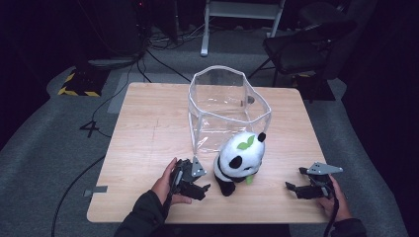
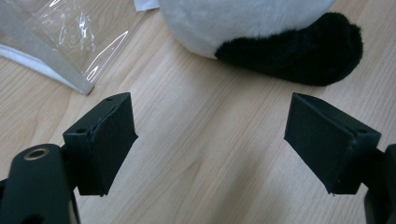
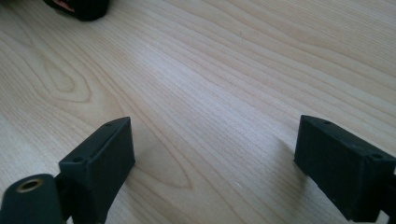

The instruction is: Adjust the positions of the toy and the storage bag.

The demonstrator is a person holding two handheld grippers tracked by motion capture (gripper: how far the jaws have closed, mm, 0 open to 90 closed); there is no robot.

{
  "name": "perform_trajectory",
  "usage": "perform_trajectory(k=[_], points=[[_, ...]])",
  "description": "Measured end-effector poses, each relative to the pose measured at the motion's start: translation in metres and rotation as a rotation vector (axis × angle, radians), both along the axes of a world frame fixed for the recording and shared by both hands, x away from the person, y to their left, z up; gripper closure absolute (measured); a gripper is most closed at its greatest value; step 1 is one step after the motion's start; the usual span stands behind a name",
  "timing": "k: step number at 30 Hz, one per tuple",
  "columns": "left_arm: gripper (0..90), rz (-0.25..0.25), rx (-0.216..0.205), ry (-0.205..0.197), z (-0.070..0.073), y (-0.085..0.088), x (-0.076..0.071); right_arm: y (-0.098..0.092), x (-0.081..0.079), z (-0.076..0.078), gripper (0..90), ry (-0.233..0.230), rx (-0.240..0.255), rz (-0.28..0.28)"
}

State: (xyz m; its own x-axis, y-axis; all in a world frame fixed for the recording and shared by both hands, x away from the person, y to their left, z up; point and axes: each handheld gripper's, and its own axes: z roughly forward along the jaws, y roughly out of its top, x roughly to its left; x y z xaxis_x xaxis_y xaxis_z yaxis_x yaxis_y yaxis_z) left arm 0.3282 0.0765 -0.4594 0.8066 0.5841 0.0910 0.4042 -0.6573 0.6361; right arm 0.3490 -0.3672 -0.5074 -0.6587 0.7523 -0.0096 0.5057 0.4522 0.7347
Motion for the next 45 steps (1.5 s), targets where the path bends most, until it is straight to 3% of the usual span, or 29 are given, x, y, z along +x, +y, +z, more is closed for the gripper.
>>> perform_trajectory(k=[11, 16, 24, 45], points=[[16.4, -0.02, -0.014, 0.002, 0.002, -0.013, 0.002, 0.0, 0.0, 0.0, 12.0, 0.0, 0.0, 0.0], [16.0, -0.018, -0.051, 0.001, 0.005, -0.017, 0.004, 0.0, 0.0, 0.0, 12.0, 0.0, 0.0, 0.0], [16.0, -0.02, -0.07, -0.01, 0.005, -0.026, 0.006, 0.0, 0.0, 0.0, 12.0, 0.0, -0.001, 0.0], [15.8, -0.039, -0.122, -0.023, -0.005, -0.046, 0.018, 0.0, 0.0, 0.0, 12.0, -0.001, -0.001, 0.001]])
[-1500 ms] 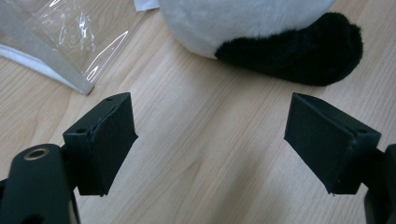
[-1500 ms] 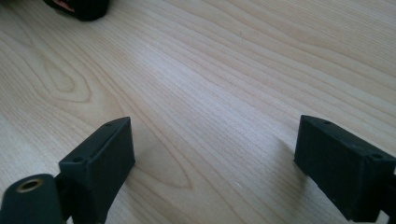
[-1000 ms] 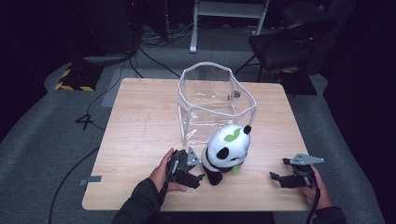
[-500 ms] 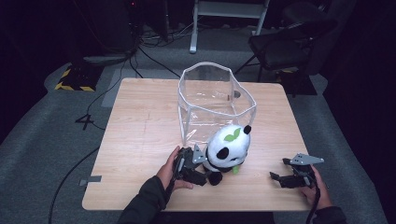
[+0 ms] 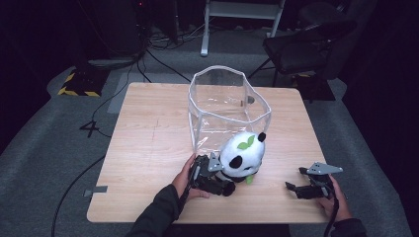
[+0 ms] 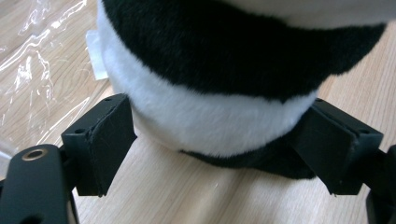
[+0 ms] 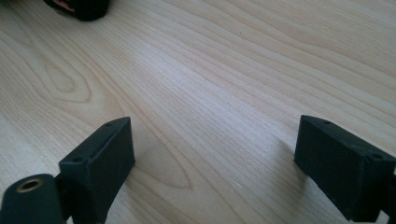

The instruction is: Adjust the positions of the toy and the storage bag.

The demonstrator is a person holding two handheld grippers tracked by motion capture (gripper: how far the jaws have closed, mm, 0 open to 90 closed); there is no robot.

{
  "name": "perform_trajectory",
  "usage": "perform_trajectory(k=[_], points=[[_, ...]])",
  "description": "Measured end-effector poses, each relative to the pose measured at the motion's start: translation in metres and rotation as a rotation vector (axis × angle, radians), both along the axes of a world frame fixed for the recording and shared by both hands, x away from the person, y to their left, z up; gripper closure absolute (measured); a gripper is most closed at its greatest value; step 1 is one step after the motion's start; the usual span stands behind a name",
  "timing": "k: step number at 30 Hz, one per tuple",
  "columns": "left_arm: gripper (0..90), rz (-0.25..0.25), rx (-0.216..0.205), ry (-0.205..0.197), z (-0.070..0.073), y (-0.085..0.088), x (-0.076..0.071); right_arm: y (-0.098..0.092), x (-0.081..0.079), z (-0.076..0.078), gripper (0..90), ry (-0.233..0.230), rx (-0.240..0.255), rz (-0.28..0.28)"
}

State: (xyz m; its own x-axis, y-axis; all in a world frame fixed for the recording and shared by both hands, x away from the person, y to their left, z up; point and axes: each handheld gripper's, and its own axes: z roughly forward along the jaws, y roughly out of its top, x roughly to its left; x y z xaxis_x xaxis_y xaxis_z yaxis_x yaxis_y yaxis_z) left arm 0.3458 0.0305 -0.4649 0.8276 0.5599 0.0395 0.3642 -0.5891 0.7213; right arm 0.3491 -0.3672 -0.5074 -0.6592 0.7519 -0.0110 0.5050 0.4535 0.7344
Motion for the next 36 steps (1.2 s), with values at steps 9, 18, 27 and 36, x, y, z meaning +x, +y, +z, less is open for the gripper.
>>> perform_trajectory(k=[9, 18, 27, 36], points=[[9.1, 0.068, -0.068, -0.003, -0.009, -0.008, 0.007, 0.0, 0.0, 0.0, 12.0, 0.001, 0.0, 0.0], [10.1, 0.078, -0.087, 0.0, -0.017, -0.017, 0.012, 0.0, 0.0, 0.0, 12.0, 0.0, 0.0, 0.0], [32.5, 0.071, -0.064, -0.032, -0.014, -0.014, 0.01, 0.0, 0.0, 0.0, 12.2, 0.0, 0.0, 0.001], [34.6, 0.104, -0.052, -0.021, -0.012, 0.006, 0.003, -0.001, -0.001, 0.0, 12.4, 0.002, -0.001, 0.001]])
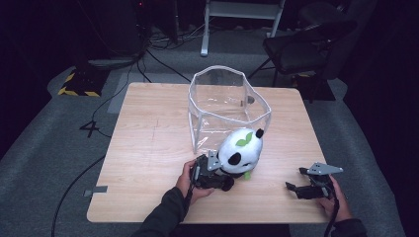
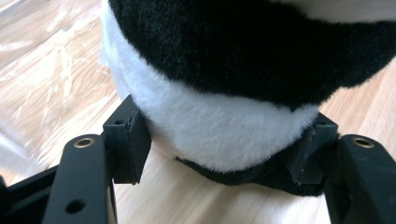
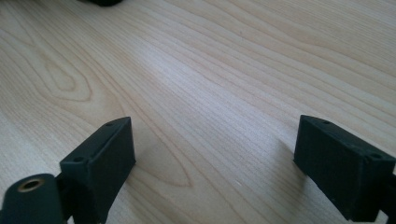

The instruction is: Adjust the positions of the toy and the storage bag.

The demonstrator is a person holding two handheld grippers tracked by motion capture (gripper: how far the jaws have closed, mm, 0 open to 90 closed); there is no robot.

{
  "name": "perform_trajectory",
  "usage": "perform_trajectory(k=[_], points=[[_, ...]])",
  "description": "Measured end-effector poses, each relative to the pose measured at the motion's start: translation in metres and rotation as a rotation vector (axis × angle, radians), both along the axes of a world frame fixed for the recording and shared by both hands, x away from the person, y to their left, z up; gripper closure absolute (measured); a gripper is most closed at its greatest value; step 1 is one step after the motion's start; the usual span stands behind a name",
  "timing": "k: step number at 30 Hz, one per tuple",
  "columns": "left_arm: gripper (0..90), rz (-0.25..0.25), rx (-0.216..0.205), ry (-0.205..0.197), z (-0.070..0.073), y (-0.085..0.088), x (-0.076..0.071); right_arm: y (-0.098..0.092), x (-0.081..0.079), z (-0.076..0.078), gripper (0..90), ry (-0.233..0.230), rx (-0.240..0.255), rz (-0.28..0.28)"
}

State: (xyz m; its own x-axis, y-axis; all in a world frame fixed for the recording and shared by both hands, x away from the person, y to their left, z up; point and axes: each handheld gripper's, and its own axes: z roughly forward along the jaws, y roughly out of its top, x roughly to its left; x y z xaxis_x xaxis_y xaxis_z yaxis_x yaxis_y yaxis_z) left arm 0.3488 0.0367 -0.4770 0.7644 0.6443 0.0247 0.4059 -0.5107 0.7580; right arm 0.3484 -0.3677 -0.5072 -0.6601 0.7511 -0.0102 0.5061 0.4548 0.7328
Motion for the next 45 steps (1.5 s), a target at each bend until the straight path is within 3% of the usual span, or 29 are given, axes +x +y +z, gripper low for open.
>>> perform_trajectory(k=[6, 12, 13, 14, 17, 20, 21, 24, 25, 28, 32, 38, 45], points=[[34.2, 0.025, 0.023, 0.013, 0.003, 0.023, -0.009, 0.0, 0.0, 0.0, 12.5, -0.001, 0.0, 0.0], [33.6, 0.094, 0.035, 0.022, 0.004, 0.061, -0.026, 0.0, 0.0, 0.0, 12.5, -0.001, 0.0, 0.0], [33.5, 0.094, 0.035, 0.022, 0.004, 0.061, -0.026, 0.0, 0.0, 0.0, 12.4, -0.001, 0.0, 0.0], [33.4, 0.124, 0.03, 0.023, 0.004, 0.078, -0.032, 0.0, 0.0, 0.0, 12.5, -0.001, 0.0, 0.0], [33.1, 0.176, 0.022, 0.026, 0.003, 0.102, -0.04, 0.0, 0.0, 0.0, 12.4, 0.0, 0.0, -0.002], [32.7, 0.21, 0.01, 0.035, 0.002, 0.115, -0.044, 0.0, 0.0, 0.0, 12.4, 0.0, 0.0, -0.004], [32.5, 0.249, -0.004, 0.035, 0.001, 0.131, -0.047, 0.0, 0.0, 0.0, 12.4, 0.0, 0.0, -0.004], [32.2, 0.295, -0.017, 0.042, 0.0, 0.147, -0.048, 0.0, 0.0, 0.0, 12.4, 0.0, 0.0, -0.004], [32.0, 0.295, -0.017, 0.042, 0.0, 0.147, -0.048, 0.0, 0.0, 0.0, 12.4, 0.0, 0.0, -0.004], [31.5, 0.356, -0.029, 0.03, -0.002, 0.162, -0.043, 0.0, 0.0, 0.0, 12.4, 0.0, 0.0, -0.004], [30.2, 0.378, -0.052, 0.024, -0.004, 0.169, -0.037, 0.0, 0.0, 0.0, 12.4, 0.0, 0.0, -0.004], [28.0, 0.388, -0.054, 0.014, -0.005, 0.171, -0.026, 0.0, 0.0, 0.0, 12.4, 0.0, 0.0, -0.004], [23.3, 0.397, -0.097, 0.02, -0.008, 0.171, -0.011, 0.0, 0.0, 0.0, 12.4, 0.0, 0.0, -0.004]])
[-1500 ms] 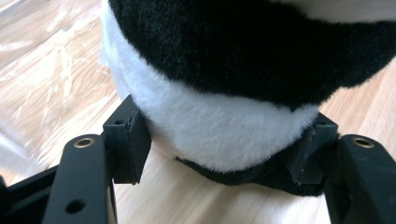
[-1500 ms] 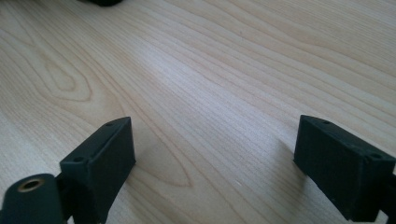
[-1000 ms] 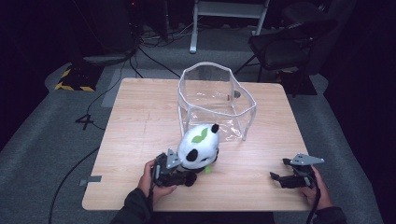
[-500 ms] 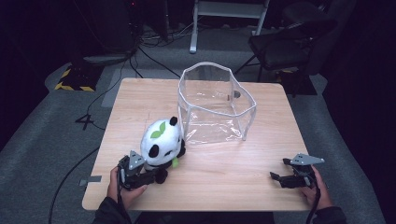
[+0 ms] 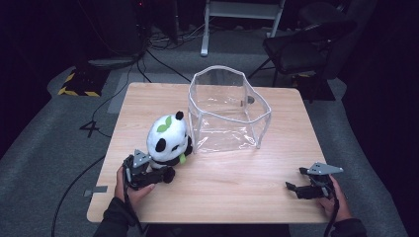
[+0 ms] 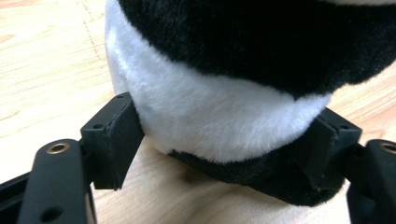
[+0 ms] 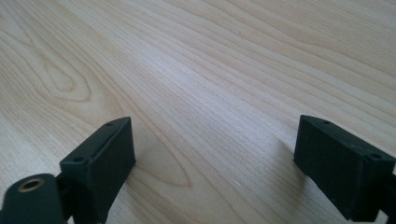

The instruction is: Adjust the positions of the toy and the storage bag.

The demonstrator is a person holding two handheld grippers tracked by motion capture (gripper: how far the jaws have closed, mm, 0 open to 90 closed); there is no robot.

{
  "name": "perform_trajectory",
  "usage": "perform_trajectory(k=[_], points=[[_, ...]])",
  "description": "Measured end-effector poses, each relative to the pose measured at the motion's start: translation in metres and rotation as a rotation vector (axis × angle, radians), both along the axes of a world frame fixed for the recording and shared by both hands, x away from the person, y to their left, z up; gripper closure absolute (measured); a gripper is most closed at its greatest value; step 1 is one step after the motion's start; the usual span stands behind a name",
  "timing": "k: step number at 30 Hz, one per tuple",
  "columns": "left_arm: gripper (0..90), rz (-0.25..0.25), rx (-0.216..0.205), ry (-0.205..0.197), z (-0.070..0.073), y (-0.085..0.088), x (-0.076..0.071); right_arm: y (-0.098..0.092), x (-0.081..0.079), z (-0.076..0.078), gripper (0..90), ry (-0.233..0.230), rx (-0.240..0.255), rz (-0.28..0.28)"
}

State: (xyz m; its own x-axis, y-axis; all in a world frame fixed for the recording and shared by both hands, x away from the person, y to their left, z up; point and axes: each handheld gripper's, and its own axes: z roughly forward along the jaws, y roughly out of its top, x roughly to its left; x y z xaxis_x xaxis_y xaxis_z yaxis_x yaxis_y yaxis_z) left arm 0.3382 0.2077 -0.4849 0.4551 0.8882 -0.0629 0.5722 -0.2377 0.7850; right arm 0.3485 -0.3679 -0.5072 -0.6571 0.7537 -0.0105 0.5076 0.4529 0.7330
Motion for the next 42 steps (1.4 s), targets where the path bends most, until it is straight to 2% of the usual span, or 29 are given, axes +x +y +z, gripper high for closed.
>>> perform_trajectory(k=[2, 6, 10, 14, 16, 20, 30, 32, 35, 42], points=[[21.9, 0.001, -0.003, -0.003, 0.0, 0.0, -0.001, 0.0, 0.0, 0.0, 12.4, 0.0, 0.0, 0.0], [19.0, 0.02, 0.021, -0.011, 0.001, -0.001, -0.007, 0.0, 0.0, 0.0, 12.4, 0.0, 0.0, 0.0], [16.5, 0.02, 0.008, -0.033, 0.005, 0.001, -0.016, 0.0, 0.0, 0.0, 12.4, 0.0, 0.0, 0.0], [15.9, 0.019, 0.002, -0.074, 0.019, 0.004, -0.026, 0.0, 0.0, 0.0, 12.4, 0.0, 0.0, 0.0], [15.8, 0.013, -0.013, -0.092, 0.024, 0.003, -0.029, 0.0, 0.0, 0.0, 12.4, 0.0, 0.0, 0.0], [15.8, -0.008, -0.001, -0.123, 0.034, -0.002, -0.032, 0.0, 0.0, 0.0, 12.4, 0.0, 0.0, 0.0], [15.8, -0.02, -0.01, -0.164, 0.048, -0.007, -0.033, 0.0, 0.0, 0.0, 12.4, 0.0, 0.0, 0.0], [15.7, -0.013, -0.026, -0.18, 0.052, -0.006, -0.034, 0.0, 0.0, 0.0, 12.4, 0.0, 0.0, 0.0], [15.7, -0.006, -0.038, -0.197, 0.058, -0.006, -0.032, 0.0, 0.0, 0.0, 12.4, 0.0, 0.0, 0.001], [15.5, -0.021, -0.033, -0.221, 0.068, -0.013, -0.026, 0.0, 0.0, 0.0, 12.4, 0.0, 0.0, 0.0]])
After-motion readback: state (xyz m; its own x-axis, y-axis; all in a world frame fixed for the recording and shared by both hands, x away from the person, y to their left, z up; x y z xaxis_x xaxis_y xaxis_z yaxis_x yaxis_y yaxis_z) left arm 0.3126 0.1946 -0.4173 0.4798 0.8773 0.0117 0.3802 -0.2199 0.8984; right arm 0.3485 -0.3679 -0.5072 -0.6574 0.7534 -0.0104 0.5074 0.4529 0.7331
